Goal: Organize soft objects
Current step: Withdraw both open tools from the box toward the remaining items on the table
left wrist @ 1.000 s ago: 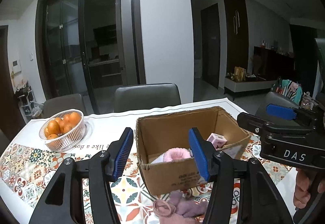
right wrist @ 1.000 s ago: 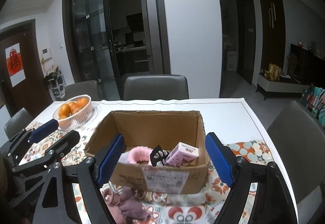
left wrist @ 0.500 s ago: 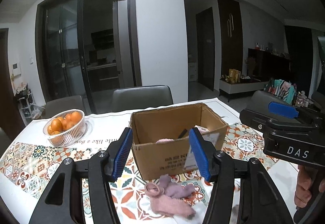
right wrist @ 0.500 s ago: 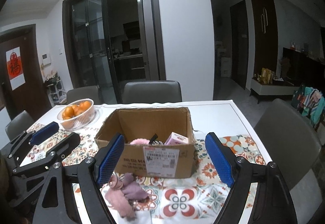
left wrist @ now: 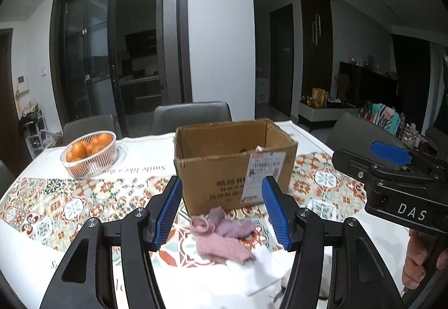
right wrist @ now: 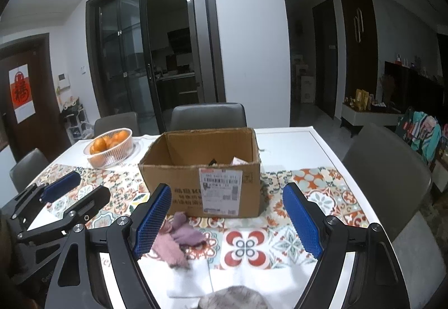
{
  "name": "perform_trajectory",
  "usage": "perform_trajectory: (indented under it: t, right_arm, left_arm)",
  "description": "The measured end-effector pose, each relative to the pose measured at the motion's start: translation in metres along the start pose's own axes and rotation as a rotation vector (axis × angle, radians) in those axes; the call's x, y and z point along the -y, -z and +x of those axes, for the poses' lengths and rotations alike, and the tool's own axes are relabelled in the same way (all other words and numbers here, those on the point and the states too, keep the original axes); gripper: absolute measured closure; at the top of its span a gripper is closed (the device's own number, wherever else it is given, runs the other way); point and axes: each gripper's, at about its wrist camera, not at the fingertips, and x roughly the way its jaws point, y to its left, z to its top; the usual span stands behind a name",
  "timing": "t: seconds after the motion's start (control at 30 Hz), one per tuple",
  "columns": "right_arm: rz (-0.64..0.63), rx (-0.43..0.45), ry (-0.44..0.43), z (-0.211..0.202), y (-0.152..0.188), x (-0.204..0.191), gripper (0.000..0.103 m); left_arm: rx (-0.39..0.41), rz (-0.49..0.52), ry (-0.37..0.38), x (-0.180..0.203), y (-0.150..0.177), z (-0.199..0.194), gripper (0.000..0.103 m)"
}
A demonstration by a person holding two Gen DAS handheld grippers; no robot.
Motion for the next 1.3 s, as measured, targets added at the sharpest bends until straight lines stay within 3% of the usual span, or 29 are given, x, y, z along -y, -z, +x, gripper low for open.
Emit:
perform_trajectory:
  t: [0.3, 1.0, 1.3]
  right_arm:
    - [0.036, -0.036, -0.001, -0.007, 0.031, 0.006, 0.02]
    - [0.002, -0.178, 0.058, 0.001, 0.1, 0.003, 0.02]
    - [0.061, -0.264, 0.065, 0.019, 0.126, 0.016, 0.02]
  left_arm:
    - [-0.067, -0.057, 0.038, 0.006, 0.029, -0.004, 0.045]
    - [-0.211, -0.01, 0.076, 0.013, 0.097, 0.013, 0.045]
    - [-0.272, -0.006, 0.089, 0.018, 0.115, 0.03, 0.045]
